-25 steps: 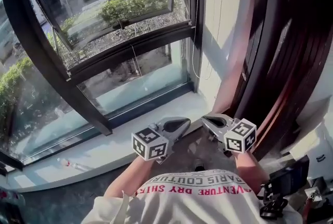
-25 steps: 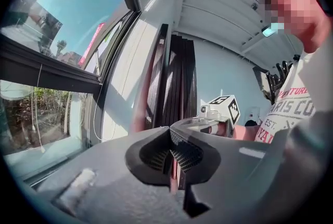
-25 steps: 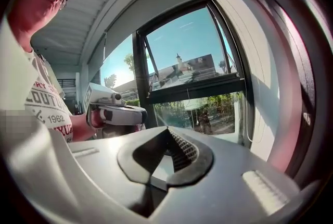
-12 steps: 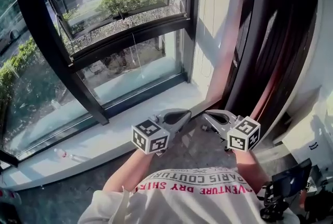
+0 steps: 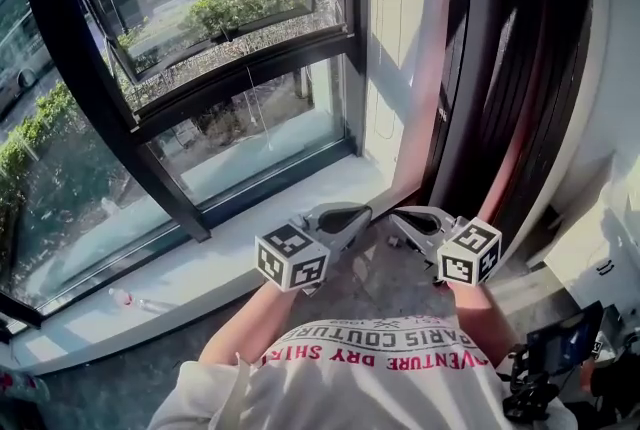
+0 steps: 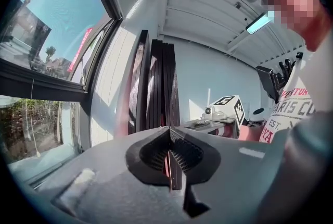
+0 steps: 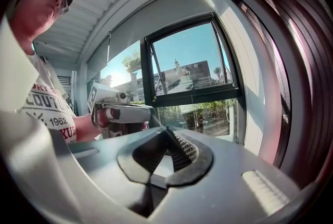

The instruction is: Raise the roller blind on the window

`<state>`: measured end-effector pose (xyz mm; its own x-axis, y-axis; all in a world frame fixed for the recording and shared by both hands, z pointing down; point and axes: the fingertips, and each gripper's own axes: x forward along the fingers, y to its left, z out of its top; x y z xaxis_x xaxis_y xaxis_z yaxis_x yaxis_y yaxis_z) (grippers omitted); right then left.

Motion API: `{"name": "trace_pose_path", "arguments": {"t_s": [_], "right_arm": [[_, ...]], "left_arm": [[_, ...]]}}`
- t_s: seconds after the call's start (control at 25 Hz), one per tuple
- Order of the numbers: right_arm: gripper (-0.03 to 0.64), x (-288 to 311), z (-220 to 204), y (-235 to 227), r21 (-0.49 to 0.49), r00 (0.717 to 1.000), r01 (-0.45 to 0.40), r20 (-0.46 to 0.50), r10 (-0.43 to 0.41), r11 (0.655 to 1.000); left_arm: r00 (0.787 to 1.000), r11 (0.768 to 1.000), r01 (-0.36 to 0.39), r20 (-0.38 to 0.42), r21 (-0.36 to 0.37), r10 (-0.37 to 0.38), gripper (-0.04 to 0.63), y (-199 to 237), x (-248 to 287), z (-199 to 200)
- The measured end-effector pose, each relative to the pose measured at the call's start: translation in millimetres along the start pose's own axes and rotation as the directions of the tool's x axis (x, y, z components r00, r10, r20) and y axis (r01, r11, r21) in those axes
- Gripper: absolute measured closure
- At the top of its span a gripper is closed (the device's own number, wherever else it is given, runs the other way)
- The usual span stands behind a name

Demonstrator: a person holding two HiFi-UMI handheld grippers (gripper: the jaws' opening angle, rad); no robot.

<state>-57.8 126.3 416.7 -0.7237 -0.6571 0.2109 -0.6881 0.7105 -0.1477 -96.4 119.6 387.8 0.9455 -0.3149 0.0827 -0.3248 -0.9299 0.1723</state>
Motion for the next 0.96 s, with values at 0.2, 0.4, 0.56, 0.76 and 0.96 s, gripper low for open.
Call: {"name": "trace_pose_path", "arguments": {"t_s": [0.2,0.4,0.56,0.76,0.96], "right_arm": [[0.617,-8.5,0.4,-4.6,0.008,1.0,0.015,0.007,-0.015,1.0],[0.617,-11.3,-2.8,-5.2,0.018,1.0,0.023,0.006,-0.024,1.0],[0.617,-13.4,-7.8,-3.9,0.025,1.0,0.026,0.001,-0.026,0.999],[0.617,-12.2,-12.7,1.3,0.036,1.0,0.028,0.003,-0.028,0.999],[0.617,-11.2,-16.6,3.3,0.043,1.0,0.026,0.006,-0.026,0.999]], "left_arm": [[1.0,1.0,0.01,0.001,0.001,-0.01,0.591,-3.2,7.1,1.7],[1.0,1.0,0.019,-0.01,-0.007,-0.019,0.591,-4.5,9.2,-3.0],[1.0,1.0,0.02,-0.017,-0.01,-0.02,0.591,-6.8,8.6,-7.0],[0.999,1.0,0.02,-0.03,-0.011,-0.021,0.591,-8.8,3.7,-12.4],[0.999,1.0,0.017,-0.033,-0.01,-0.018,0.591,-8.8,1.6,-14.4]]}}
